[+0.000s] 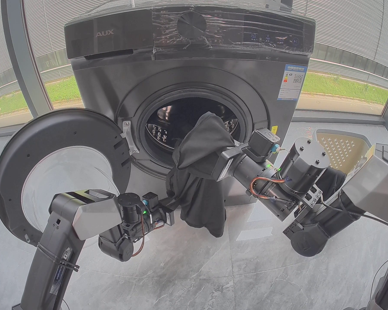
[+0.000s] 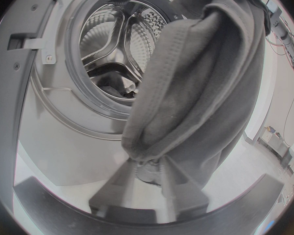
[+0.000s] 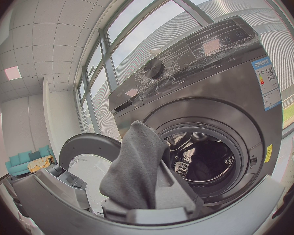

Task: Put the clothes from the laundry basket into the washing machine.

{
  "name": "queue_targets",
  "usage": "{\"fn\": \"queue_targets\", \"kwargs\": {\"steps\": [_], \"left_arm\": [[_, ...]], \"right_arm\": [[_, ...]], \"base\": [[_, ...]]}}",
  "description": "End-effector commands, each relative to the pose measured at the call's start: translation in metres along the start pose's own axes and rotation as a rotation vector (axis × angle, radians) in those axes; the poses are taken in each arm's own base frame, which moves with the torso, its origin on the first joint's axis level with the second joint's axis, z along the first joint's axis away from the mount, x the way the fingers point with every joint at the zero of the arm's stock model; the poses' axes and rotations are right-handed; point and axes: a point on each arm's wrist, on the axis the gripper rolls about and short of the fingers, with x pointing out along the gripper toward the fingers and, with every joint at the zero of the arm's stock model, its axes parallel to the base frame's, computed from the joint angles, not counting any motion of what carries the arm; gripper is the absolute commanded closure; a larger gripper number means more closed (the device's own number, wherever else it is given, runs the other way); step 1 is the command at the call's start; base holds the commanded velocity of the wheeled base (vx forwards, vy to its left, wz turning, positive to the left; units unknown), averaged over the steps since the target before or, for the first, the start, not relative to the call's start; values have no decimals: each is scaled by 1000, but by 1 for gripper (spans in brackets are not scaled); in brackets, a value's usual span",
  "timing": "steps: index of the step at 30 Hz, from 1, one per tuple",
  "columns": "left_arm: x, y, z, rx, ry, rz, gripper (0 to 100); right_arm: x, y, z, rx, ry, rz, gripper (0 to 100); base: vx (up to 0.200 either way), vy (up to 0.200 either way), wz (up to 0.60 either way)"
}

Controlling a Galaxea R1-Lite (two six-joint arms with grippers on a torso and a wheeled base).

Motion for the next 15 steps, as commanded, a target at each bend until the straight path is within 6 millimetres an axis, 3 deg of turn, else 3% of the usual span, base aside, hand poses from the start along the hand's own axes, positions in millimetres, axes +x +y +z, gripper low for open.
{"fn": "queue_targets", "kwargs": {"steps": [1, 5, 8, 11, 15], "left_arm": [[0, 0, 3, 2, -9, 0, 100], [-2, -1, 12, 7, -19, 1, 100], [-9, -5, 33, 14, -43, 6, 100], [-14, -10, 46, 18, -54, 0, 100], [-34, -29, 80, 29, -77, -28, 100]], "right_arm": [[0, -3, -1, -2, 3, -8, 100], [-2, -9, -2, -7, 13, -23, 100], [-4, -29, -13, -18, 44, -67, 100], [-6, -35, -16, -22, 55, -82, 100], [-19, -45, -22, -25, 91, -93, 100]], "base": [[0, 0, 0], [0, 0, 0], [0, 0, 0], [0, 0, 0], [0, 0, 0]]}}
